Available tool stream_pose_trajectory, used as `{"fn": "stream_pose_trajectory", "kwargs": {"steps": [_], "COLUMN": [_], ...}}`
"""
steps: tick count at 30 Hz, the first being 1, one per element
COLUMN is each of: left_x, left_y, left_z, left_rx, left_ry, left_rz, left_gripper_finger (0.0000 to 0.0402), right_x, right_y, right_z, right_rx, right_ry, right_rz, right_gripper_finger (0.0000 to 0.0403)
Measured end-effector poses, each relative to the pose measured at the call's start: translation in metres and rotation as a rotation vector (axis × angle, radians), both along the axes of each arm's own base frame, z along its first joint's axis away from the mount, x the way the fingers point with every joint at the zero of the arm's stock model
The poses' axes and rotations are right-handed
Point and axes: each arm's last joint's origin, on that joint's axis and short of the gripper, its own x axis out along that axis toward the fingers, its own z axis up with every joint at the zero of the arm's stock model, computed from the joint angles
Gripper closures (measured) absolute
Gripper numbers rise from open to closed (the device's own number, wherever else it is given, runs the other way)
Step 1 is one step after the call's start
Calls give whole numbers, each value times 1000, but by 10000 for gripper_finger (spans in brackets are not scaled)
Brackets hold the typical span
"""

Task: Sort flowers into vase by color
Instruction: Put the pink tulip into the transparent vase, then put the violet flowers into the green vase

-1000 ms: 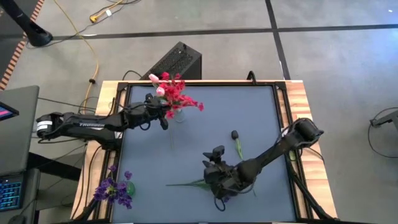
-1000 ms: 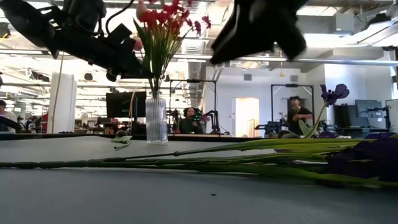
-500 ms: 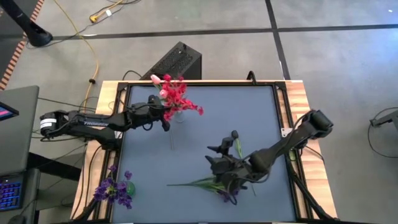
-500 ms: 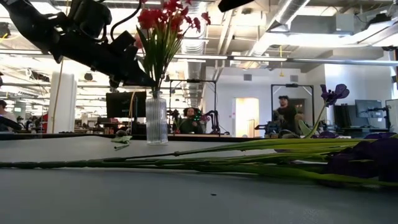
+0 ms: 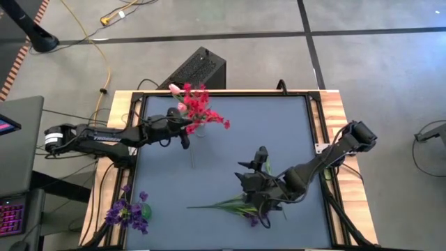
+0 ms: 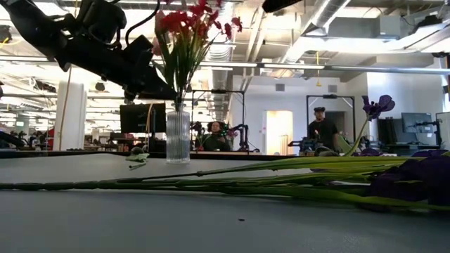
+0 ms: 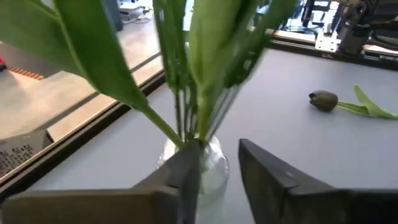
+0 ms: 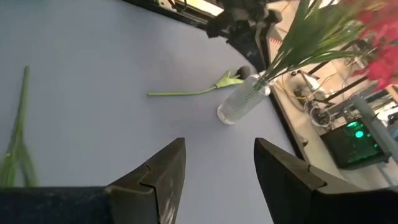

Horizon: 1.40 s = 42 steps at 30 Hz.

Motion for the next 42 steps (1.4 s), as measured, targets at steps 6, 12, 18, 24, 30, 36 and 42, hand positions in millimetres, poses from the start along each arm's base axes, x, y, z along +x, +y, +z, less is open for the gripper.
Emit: {"fn": "stream_pose_trajectory", "kwargs": {"steps": [6,12,18,24,30,36,42], "left_x": [-7,-19,-31,-40,-34,-25,-13], "left_y": [-2,-7,-21,-41,-66,-93,-127], "left_z": [3,8,18,19,11,5,3], "left_rx": [-23,-53,-119,-262,-324,-251,-169], "left_ry": [19,45,15,36,103,144,77], "left_rz": [0,-4,-135,-337,-456,-537,-731], "left_gripper_finger": [231,194,192,192,192,192,192], "right_x": [-2,-3,-4,-7,-5,-5,-11], "right_y": [-1,1,5,7,11,13,21], "right_z": [-3,-6,-7,-10,-19,-25,-26], "right_rx": [66,161,220,363,423,474,526], "right_ry": [23,59,60,96,115,121,118], "right_rz": [-8,31,41,43,14,3,-6], "right_gripper_finger": [188,188,188,188,188,188,188]}}
